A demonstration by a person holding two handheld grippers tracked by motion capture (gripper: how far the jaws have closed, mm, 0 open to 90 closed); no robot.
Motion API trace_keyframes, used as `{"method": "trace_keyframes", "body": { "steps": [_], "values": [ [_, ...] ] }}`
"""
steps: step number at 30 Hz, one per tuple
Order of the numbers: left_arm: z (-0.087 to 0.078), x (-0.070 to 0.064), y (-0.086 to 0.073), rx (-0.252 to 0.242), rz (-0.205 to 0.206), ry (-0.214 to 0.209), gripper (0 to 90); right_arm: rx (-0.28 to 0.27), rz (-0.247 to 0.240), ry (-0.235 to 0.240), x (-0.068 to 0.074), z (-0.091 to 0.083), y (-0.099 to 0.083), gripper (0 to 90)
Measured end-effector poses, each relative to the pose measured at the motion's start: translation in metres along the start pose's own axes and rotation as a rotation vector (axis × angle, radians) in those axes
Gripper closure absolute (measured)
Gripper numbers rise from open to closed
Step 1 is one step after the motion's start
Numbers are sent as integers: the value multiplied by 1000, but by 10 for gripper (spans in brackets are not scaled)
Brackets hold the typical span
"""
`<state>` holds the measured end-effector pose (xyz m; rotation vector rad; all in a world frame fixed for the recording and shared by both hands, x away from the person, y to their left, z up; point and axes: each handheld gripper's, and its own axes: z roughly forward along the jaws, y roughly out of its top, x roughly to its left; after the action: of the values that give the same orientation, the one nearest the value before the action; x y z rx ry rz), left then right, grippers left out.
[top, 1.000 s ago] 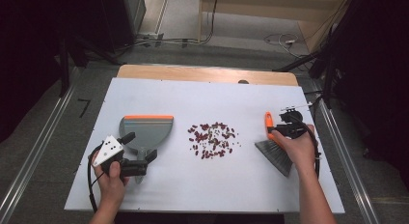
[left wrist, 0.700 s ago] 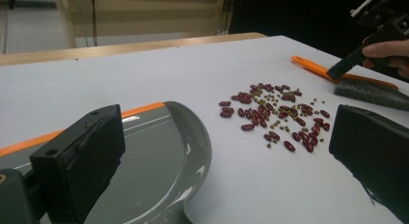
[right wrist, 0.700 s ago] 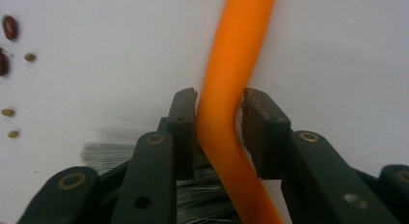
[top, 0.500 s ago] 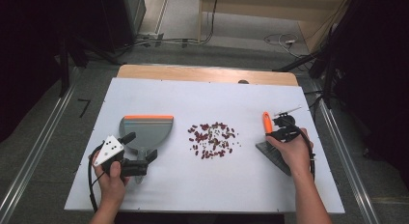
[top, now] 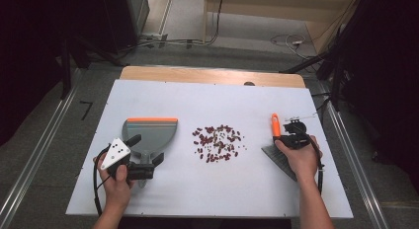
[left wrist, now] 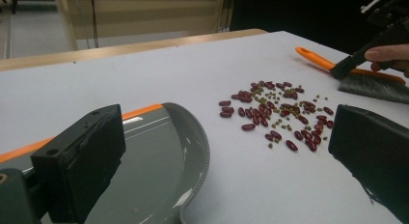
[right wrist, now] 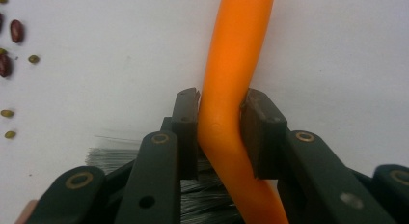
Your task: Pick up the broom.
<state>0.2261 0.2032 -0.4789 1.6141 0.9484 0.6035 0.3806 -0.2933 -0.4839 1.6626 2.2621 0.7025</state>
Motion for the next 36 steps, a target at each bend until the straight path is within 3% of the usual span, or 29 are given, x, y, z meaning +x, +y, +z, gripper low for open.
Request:
{"method": "trace_keyframes", "body": {
  "steps": [3, 7, 10, 11, 13, 15, 17, 18, 19, 26, 27, 30, 36],
  "values": [
    [1, 0, 0, -1, -1, -1, 0, -39, 39, 71, -8, -2, -4, 678],
    [0, -1, 2, -5, 3, -2, 0, -104, 27, 64, -5, -9, -10, 680],
    [-1, -2, 2, -9, 4, -4, 0, -165, 47, 87, -6, -19, -15, 683],
    [-2, -3, 3, -12, 7, -6, 0, -226, 33, 116, -8, -25, -20, 684],
    [-3, -3, 4, -18, 9, -9, 0, -277, 39, 100, -9, -32, -24, 685],
    [-3, -3, 4, -21, 8, -10, 0, -350, 27, 143, -10, -38, -29, 685],
    [-4, -3, 5, -22, 9, -10, 0, -405, 14, 141, -9, -44, -33, 687],
    [-4, -3, 5, -22, 9, -10, 0, -405, 14, 141, -9, -44, -33, 687],
    [-4, -3, 5, -23, 12, -6, 0, -454, 18, 152, -10, -50, -36, 688],
    [-3, -3, 7, -26, 24, -3, 0, -638, 30, 213, -13, -72, -41, 693],
    [-3, -3, 7, -26, 24, -3, 0, -638, 30, 213, -13, -72, -41, 693],
    [-2, -5, 7, -26, 27, -7, 0, -710, 24, 235, -9, -86, -39, 694],
    [-2, -10, 11, -41, 31, -22, 0, -757, -5, 247, 6, -100, -34, 694]
  ]
}}
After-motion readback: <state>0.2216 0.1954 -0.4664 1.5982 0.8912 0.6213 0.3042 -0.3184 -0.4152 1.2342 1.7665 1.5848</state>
